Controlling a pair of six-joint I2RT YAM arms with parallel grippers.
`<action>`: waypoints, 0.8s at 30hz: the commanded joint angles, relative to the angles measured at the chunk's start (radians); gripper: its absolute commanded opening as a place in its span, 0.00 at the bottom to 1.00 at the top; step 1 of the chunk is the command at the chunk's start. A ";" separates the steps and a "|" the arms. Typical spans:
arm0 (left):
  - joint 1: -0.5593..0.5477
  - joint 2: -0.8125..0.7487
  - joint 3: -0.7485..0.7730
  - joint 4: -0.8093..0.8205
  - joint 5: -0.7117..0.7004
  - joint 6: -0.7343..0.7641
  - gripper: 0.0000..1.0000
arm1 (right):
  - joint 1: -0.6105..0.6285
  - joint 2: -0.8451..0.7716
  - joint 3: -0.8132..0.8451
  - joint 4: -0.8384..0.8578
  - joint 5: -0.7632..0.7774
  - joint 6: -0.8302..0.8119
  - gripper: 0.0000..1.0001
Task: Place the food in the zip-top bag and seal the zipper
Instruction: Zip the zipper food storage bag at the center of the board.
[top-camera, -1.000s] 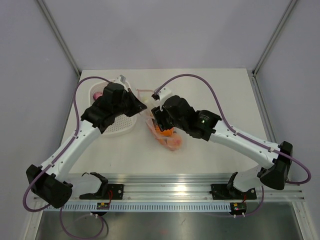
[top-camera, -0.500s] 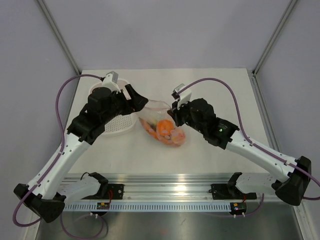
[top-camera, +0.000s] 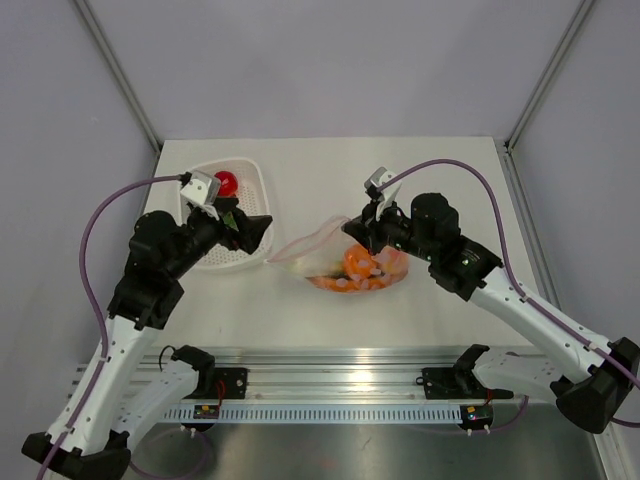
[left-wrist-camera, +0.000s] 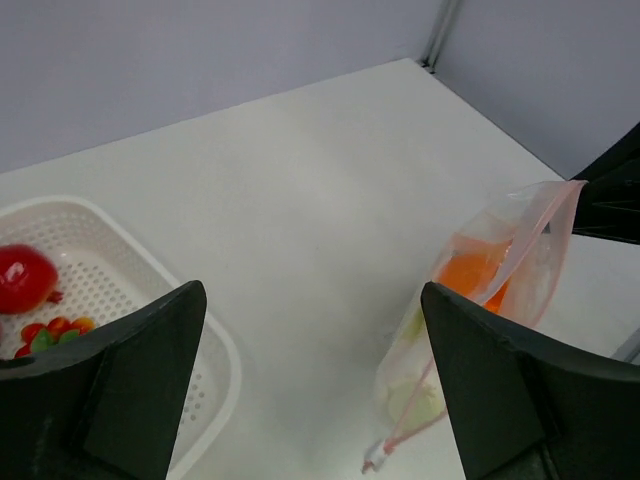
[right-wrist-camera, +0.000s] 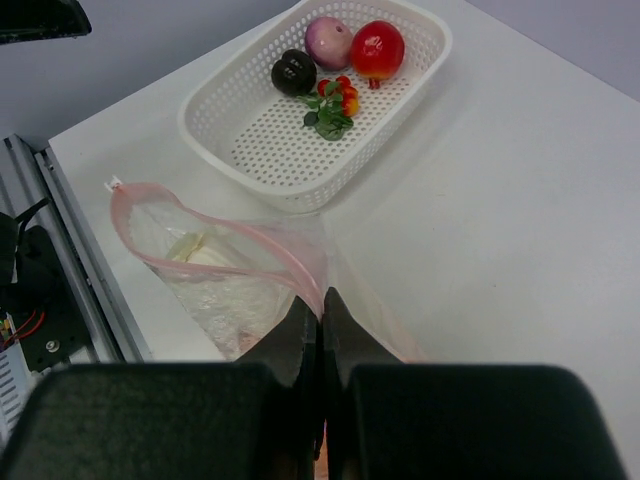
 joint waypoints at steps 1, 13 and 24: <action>0.083 -0.018 -0.071 0.209 0.335 0.046 0.91 | -0.016 -0.003 0.039 0.085 -0.090 -0.014 0.00; 0.125 -0.152 -0.303 0.361 0.599 0.129 0.82 | -0.110 -0.002 0.066 0.028 -0.179 -0.021 0.00; 0.125 -0.220 -0.414 0.394 0.731 0.168 0.82 | -0.185 0.007 0.072 0.042 -0.270 0.005 0.00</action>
